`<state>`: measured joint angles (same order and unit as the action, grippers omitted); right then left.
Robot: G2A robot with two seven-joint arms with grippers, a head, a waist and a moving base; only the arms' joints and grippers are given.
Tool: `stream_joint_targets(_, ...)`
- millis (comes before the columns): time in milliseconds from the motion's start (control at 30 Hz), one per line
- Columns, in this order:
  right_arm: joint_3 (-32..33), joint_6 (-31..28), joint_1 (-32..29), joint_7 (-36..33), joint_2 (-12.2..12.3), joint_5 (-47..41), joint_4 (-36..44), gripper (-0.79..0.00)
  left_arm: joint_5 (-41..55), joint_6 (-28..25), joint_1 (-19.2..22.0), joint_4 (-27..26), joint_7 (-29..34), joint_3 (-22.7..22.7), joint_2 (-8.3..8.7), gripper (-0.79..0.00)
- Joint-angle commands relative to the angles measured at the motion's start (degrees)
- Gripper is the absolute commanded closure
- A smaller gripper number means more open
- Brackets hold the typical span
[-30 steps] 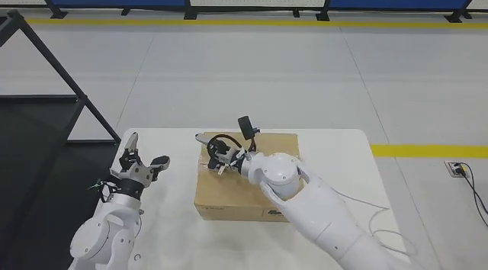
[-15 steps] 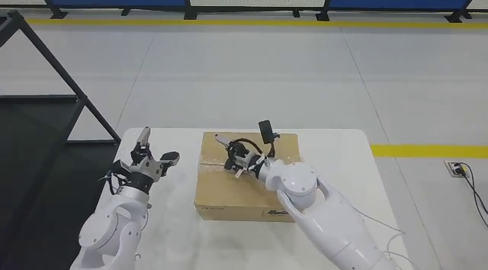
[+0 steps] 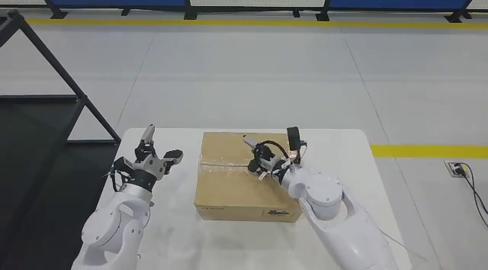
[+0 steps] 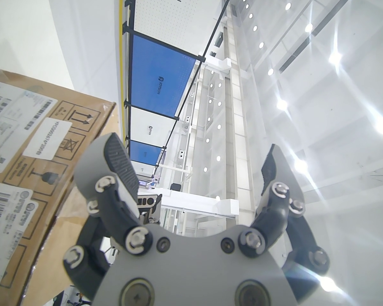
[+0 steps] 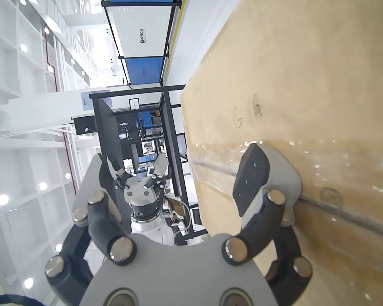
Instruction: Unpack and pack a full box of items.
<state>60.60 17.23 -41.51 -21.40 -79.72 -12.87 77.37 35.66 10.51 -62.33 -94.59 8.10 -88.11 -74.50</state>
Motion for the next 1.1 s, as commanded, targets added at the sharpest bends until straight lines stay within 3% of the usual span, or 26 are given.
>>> stream_joint_targets(0,1.29,0.21,-1.23,0.21,0.32,0.41,1.28,-0.785,-0.13,0.28,0.09,-0.10,0.08,0.25,0.00,-0.785)
stream_joint_targets(700,14.08,-1.12,-14.31,5.20,2.58,-0.28,12.49,-0.785,-1.03,0.64,0.98,-0.13,0.07,1.81,-0.03,-0.785)
stream_joint_targets(1067,18.60,-3.37,-16.85,7.84,2.69,-6.20,12.25,-0.785,-1.23,0.81,1.39,0.20,0.05,2.22,-0.03,-0.785)
